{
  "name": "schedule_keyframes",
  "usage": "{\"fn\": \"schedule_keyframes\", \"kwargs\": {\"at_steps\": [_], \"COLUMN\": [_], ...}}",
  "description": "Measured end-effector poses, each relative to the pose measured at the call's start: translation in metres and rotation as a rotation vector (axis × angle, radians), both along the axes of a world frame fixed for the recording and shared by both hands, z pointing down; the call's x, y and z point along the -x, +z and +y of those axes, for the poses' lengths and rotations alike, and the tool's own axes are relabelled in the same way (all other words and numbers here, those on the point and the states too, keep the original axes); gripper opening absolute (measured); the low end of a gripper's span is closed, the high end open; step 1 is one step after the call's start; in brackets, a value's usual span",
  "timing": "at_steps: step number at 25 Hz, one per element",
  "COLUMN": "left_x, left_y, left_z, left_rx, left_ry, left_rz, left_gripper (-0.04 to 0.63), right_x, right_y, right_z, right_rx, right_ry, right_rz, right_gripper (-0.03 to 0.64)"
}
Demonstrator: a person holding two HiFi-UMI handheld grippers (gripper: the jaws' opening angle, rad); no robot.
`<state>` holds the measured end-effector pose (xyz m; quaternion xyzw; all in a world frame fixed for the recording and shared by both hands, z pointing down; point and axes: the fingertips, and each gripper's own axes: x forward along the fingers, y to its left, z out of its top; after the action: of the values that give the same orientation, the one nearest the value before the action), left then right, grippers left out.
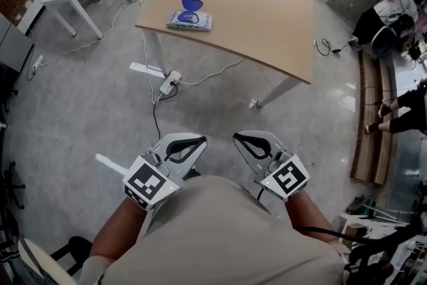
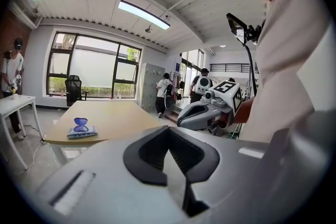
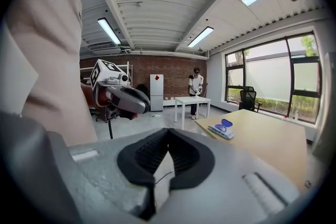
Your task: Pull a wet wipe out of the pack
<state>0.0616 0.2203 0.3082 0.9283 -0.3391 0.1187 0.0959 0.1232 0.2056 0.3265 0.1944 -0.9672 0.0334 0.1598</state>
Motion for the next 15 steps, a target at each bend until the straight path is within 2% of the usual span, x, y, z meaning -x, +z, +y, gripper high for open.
{"fn": "schedule_keyframes", "kwargs": {"at_steps": [7, 10, 15], "left_x": [0.094, 0.116, 0.136], "left_y": [0.009, 0.017, 0.027], "left_z": [-0.062, -0.082, -0.124], "left_rx": [-0.002, 0.014, 0.034], "left_ry": [-0.012, -0.024, -0.068], "left_rz": [0.022, 0.029, 0.056], "left_gripper": [0.006, 0.006, 0.006], "right_x": [0.089, 0.113, 0.124], "right_y": [0.001, 0.002, 0.02], "right_z": [-0.065, -0.078, -0.119], "right_rx": [0.002, -0.004, 0.017], "right_ry": [0.022, -0.008, -0.025], "right_rz": [-0.004, 0.011, 0.048], "right_gripper": [0.003, 0.003, 0.003]}}
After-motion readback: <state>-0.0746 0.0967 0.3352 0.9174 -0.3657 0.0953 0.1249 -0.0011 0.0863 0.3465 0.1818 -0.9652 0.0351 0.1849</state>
